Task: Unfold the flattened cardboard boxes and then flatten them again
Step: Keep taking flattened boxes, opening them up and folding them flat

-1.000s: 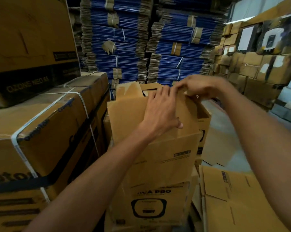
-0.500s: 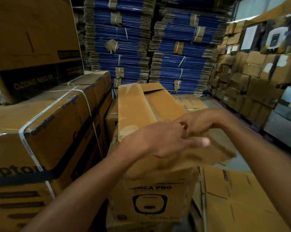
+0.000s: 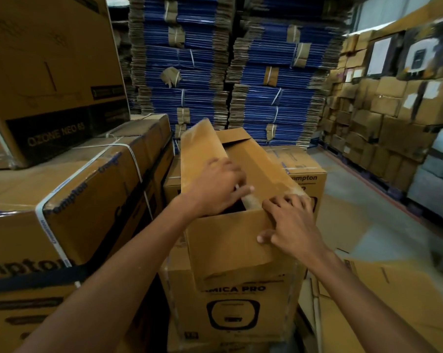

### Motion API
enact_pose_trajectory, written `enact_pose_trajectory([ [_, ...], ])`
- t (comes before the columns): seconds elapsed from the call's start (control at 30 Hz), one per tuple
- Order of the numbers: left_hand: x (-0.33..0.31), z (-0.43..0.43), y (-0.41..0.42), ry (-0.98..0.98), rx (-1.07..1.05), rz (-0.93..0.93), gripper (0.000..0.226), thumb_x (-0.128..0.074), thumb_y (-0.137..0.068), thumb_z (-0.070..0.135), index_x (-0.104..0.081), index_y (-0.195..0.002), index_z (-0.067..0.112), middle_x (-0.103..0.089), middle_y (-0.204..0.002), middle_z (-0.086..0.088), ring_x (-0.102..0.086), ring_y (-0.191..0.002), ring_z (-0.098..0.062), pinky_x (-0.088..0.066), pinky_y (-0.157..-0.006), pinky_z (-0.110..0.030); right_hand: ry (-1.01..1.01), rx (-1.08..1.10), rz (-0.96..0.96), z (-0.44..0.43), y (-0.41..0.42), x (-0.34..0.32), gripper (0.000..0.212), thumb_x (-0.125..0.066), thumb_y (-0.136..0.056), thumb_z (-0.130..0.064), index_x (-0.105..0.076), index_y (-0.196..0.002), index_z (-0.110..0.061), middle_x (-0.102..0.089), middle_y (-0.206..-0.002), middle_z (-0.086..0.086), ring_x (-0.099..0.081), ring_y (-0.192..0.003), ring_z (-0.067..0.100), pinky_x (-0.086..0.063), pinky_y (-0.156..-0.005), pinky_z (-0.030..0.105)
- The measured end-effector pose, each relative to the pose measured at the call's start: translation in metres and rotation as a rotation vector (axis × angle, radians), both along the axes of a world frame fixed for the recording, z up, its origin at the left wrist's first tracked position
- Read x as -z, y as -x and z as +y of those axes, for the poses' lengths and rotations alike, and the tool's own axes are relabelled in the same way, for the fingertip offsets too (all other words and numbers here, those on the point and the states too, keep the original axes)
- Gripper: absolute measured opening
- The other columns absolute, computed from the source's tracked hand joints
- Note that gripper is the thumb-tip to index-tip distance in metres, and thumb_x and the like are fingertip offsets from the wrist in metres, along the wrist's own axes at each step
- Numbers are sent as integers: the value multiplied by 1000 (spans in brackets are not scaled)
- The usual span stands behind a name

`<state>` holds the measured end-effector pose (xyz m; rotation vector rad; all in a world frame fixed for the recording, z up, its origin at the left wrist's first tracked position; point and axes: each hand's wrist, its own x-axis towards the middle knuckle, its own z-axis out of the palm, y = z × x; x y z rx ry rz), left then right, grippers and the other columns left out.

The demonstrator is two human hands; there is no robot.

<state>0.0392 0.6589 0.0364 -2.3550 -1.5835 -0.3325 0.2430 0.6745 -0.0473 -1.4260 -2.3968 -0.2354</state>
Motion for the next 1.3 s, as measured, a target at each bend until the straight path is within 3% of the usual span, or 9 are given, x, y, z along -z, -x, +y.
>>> enact_pose_trajectory([
  [0.17, -52, -34, 42, -270, -289, -82, 25, -62, -95, 17, -63, -119, 23, -64, -123, -3, -47, -128, -26, -33, -112, -50, -49, 18, 31, 6, -5, 1, 58, -64, -84, -65, -59, -132, -32, -62, -132, -6, -46, -128, 27, -25, -108, 47],
  [0.33, -55, -54, 89, 107, -709, 164, 44, -69, -92, 26, -55, -133, 26, -57, -132, -4, -48, -130, -28, -27, -116, -60, -28, -36, 18, 15, -14, -1, 52, -73, -83, -51, -62, -130, -31, -62, -131, -9, -43, -122, 21, -29, -105, 44],
  [0.43, -21, -45, 103, 336, -534, 122, 79, -76, -86, 34, -33, -151, 41, -37, -155, 2, -35, -143, -27, -27, -115, -63, 20, -55, 32, 21, -29, -13, 53, -74, -82, -51, -63, -131, -31, -60, -134, -12, -43, -125, 18, -27, -107, 42],
  [0.57, 23, -21, 102, 391, -188, 180, 89, -73, -87, 46, -16, -155, 51, -6, -169, 11, -2, -156, -21, -10, -122, -65, 120, -17, -54, 34, -54, -36, 48, -81, -81, -36, -65, -126, -30, -61, -132, -12, -45, -129, 15, -18, -114, 43],
  [0.67, 44, 0, 81, 345, -91, 66, 85, -70, -86, 55, -23, -156, 43, -13, -168, 9, 0, -156, -16, 8, -121, -55, 136, 6, 55, 27, -57, -48, 45, -77, -80, -15, -63, -115, -40, -64, -123, -13, -52, -124, 14, -32, -113, 46],
  [0.77, 58, 14, 44, 265, -19, -12, 79, -73, -84, 53, -36, -151, 35, -28, -162, 4, -9, -155, -17, 6, -123, -50, 260, -97, 357, -5, -14, -54, 41, -69, -92, -33, -60, -132, -33, -66, -124, -10, -60, -112, 10, -50, -100, 37],
  [0.9, 65, 23, 14, 171, 78, -110, 70, -75, -86, 46, -42, -147, 33, -42, -151, 7, -27, -147, -16, -13, -122, -43, 265, 61, 64, -21, 29, -43, 60, -66, -84, -67, -59, -128, -27, -64, -111, -2, -53, -99, 19, -41, -89, 39],
  [1.1, 59, 35, 48, 226, -6, -160, 70, -68, -92, 44, -31, -152, 42, -31, -159, 6, -19, -152, -18, -10, -124, -50, 176, 131, -64, -22, -21, -46, 39, -69, -90, -52, -63, -118, -26, -69, -103, 0, -58, -88, 16, -43, -83, 33],
  [1.3, 62, 37, 63, 120, -181, -86, 62, -64, -95, 39, -36, -150, 36, -42, -151, 3, -32, -145, -21, -8, -123, -52, 128, 376, -147, -3, -85, -42, 25, -73, -89, -36, -62, -109, -27, -48, -75, -11, -51, -79, 15, -40, -104, 40],
])
